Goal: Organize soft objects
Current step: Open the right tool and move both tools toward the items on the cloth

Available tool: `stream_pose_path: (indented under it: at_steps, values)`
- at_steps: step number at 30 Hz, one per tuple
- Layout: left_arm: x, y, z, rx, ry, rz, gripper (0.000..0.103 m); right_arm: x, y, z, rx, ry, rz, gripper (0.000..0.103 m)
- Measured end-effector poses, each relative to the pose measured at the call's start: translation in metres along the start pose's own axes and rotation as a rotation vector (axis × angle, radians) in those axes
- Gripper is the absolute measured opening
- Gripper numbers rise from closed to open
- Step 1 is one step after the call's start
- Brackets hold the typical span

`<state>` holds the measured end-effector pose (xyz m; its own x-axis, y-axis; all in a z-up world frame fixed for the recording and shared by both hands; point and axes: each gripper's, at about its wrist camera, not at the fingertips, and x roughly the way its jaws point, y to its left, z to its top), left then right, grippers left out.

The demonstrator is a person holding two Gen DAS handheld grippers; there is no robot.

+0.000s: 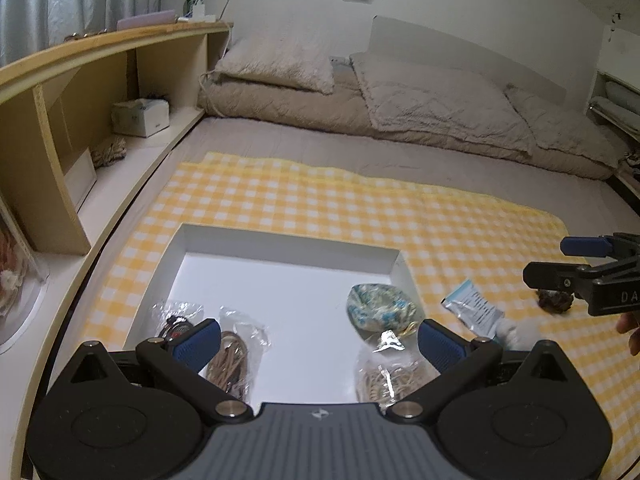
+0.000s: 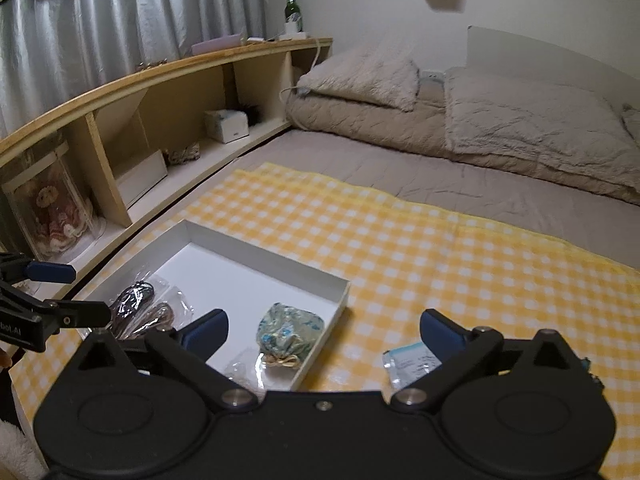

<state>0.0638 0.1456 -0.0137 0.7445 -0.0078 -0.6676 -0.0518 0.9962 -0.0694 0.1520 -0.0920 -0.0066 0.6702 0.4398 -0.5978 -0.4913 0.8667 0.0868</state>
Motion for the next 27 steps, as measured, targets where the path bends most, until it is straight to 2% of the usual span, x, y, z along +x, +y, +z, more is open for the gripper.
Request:
stream_pose_path:
  at_steps: [16,27]
  values:
    - [0.012,-0.068,0.017,0.055,-0.06,-0.074,0.103,-0.052,-0.076,-0.019,0.119,-0.061,-0.15,0.103]
    - [0.048,-0.133,0.022,0.128,-0.026,-0.14,0.103,-0.06,-0.145,-0.041,0.216,-0.052,-0.324,0.103]
